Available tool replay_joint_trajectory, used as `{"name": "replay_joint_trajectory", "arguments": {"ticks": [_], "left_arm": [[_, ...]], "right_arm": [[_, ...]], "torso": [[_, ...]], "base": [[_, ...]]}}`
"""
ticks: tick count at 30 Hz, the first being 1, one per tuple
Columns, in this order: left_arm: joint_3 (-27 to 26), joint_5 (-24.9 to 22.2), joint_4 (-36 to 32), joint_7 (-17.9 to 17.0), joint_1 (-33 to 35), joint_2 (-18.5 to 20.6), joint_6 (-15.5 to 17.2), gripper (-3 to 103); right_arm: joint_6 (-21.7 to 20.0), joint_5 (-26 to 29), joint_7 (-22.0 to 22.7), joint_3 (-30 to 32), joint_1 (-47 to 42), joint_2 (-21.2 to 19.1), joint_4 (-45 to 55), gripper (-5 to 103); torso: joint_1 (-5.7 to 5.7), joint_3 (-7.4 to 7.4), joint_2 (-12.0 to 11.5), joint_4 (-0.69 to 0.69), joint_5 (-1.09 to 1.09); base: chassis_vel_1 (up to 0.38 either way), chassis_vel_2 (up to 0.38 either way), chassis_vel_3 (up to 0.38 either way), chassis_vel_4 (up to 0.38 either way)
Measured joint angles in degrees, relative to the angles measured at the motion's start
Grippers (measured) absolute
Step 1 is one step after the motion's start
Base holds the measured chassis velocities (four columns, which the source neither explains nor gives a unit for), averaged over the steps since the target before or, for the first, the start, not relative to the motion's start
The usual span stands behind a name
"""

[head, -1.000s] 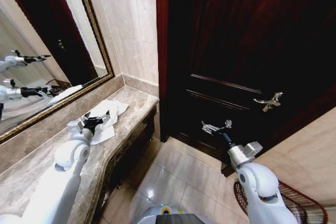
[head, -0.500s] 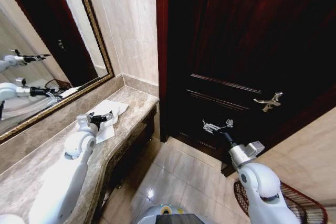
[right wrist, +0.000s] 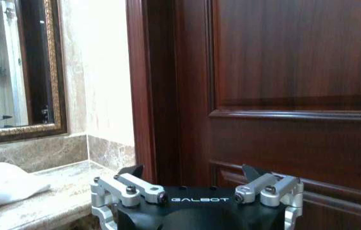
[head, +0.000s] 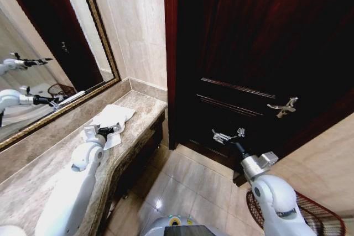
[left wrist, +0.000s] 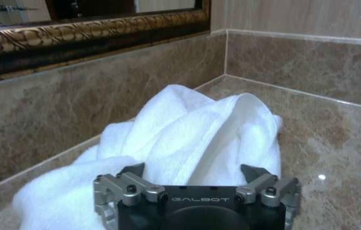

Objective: Discard the used towel into the hamper.

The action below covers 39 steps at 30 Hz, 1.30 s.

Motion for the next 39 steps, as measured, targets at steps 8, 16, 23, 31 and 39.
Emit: {"name": "replay_joint_trajectory", "arguments": {"ticks": [8, 16, 23, 31, 39], "left_arm": [[0.84, 0.53, 1.22, -0.54, -0.43, -1.10, -1.23, 72], [0.39, 0.63, 1.49, -0.51, -0.50, -0.91, -1.90, 44], [0.28, 0.70, 1.56, -0.06, -0.54, -0.74, -4.28, 14], [0.27, 1.65, 1.55, 1.13, -0.26, -1.01, -11.43, 7], [-3.09, 5.21, -2.13, 4.31, 3.07, -0.59, -21.25, 7]], "right_arm": [[1.02, -0.07, 0.01, 0.33, -1.09, 0.42, 0.00, 100], [1.08, -0.47, 0.10, 0.03, -0.70, 0.40, -0.15, 100], [1.01, -0.90, 0.10, -0.40, -0.08, 0.66, -0.72, 100], [1.03, -0.80, 0.10, -0.16, -0.01, 0.42, -0.87, 100], [1.31, -0.38, 0.16, -0.19, 0.29, 0.44, -0.55, 100]], "torso": [[0.00, 0.00, 0.00, 0.00, 0.00], [0.00, 0.00, 0.00, 0.00, -0.01], [0.00, 0.01, 0.00, -0.01, -0.02], [0.00, 0.01, 0.00, -0.01, -0.03], [0.00, 0.01, 0.00, -0.01, -0.03]], "base": [[0.000, 0.000, 0.000, 0.000], [0.000, 0.000, 0.000, 0.000], [0.000, 0.000, 0.000, 0.000], [0.000, 0.000, 0.000, 0.000], [0.000, 0.000, 0.000, 0.000]]}}
